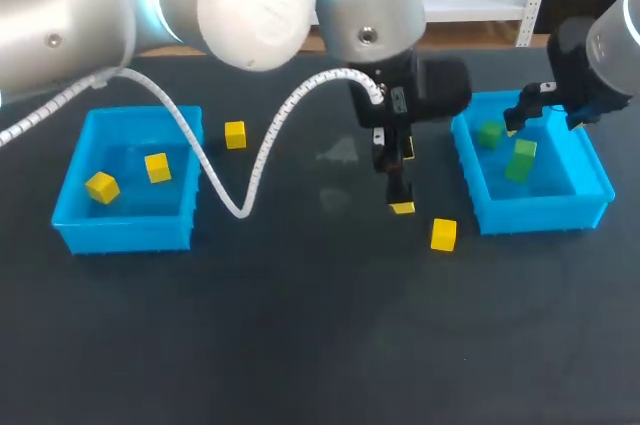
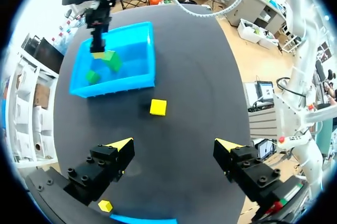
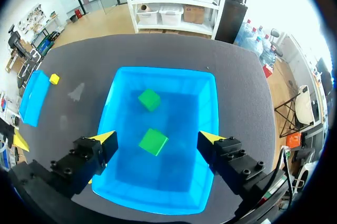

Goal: Put the green cubes in the right bin and the yellow cubes in the left bin.

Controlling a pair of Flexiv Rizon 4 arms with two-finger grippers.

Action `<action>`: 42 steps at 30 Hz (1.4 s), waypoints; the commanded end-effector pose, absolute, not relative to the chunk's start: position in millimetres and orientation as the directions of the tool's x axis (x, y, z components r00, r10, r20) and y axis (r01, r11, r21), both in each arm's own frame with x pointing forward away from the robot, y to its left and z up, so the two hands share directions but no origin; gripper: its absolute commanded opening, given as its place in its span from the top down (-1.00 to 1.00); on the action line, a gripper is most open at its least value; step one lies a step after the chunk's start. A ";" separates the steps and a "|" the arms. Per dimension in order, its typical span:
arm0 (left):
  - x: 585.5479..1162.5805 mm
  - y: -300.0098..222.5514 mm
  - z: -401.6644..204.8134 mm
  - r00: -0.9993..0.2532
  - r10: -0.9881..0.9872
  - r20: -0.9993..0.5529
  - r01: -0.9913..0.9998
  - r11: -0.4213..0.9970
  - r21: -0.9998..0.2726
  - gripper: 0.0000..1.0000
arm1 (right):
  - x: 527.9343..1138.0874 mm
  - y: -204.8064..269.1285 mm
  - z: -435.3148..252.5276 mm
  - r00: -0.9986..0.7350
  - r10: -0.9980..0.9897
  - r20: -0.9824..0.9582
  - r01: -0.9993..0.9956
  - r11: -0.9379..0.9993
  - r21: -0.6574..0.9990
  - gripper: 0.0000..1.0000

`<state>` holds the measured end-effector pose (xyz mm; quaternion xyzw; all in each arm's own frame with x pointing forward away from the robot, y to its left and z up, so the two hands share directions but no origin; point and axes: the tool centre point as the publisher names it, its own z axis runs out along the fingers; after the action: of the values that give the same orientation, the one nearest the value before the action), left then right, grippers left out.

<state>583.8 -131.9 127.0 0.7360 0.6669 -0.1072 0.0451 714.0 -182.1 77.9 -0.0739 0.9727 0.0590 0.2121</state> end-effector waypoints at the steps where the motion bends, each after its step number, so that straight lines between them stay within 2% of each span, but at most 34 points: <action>1: 582.9 -141.6 118.3 0.094 0.975 -0.201 0.989 -0.114 -0.092 -1.00 | 712.6 -182.0 77.7 -0.898 -0.117 -0.425 -0.167 0.983 0.082 -1.00; 27: 585.9 -175.6 56.1 0.072 0.991 -0.115 0.996 -0.077 -0.036 -1.00 | 712.6 -182.0 77.7 -0.898 -0.117 -0.425 -0.167 0.983 0.082 -1.00; 42: 595.1 -178.3 33.5 0.016 0.992 -0.124 1.000 -0.019 -0.020 -1.00 | 712.6 -182.0 77.7 -0.898 -0.117 -0.425 -0.167 0.983 0.082 -1.00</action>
<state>592.6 -177.6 36.9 0.7116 0.6999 -0.0495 0.0360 714.0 -182.1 77.9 -0.0739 0.9727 0.0590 0.2121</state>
